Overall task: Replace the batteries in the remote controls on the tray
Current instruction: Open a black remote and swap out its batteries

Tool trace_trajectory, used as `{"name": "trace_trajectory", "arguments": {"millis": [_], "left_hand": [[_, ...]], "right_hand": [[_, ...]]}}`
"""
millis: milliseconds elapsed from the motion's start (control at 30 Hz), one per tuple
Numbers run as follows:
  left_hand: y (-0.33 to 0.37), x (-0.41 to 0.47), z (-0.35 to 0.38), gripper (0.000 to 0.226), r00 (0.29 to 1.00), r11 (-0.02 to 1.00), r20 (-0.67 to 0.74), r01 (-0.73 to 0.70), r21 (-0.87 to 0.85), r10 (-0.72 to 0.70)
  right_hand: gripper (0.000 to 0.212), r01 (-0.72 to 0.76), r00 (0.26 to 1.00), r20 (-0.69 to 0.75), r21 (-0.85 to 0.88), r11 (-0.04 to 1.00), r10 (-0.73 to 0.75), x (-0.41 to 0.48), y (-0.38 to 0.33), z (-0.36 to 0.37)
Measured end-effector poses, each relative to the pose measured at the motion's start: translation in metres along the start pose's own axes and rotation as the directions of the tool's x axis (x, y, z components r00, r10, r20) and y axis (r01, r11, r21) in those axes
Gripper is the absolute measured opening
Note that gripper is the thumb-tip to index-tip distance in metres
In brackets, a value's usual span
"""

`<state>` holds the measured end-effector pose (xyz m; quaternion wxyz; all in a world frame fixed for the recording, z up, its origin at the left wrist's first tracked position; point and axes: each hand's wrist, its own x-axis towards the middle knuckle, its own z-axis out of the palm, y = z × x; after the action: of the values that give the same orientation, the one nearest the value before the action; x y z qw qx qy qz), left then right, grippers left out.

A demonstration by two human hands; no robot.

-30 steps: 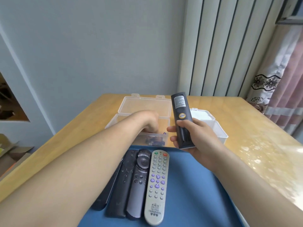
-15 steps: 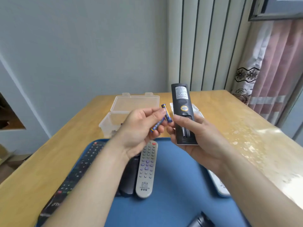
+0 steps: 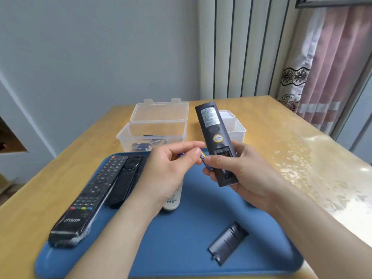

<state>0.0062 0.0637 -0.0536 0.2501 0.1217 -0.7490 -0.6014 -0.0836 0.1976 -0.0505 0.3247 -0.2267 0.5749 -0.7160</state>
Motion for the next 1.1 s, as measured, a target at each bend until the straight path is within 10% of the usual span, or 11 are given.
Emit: {"name": "trace_trajectory", "arguments": {"millis": [333, 600, 1100], "left_hand": [[-0.001, -0.004, 0.008, 0.051, 0.984, 0.967, -0.081, -0.138, 0.214, 0.158], [-0.003, -0.005, 0.004, 0.048, 0.886, 0.591, 0.092, -0.377, 0.713, 0.455], [0.016, -0.018, 0.023, 0.023, 0.941, 0.838, 0.01, -0.306, 0.452, 0.339]], "right_hand": [[0.015, -0.008, 0.999, -0.038, 0.267, 0.964, 0.019, 0.0, 0.007, 0.007], [0.011, -0.042, 0.998, -0.028, 0.186, 0.982, 0.048, 0.0, 0.01, 0.009], [0.051, -0.04, 0.988, -0.135, 0.25, 0.967, 0.076, -0.004, 0.005, 0.015]]}}
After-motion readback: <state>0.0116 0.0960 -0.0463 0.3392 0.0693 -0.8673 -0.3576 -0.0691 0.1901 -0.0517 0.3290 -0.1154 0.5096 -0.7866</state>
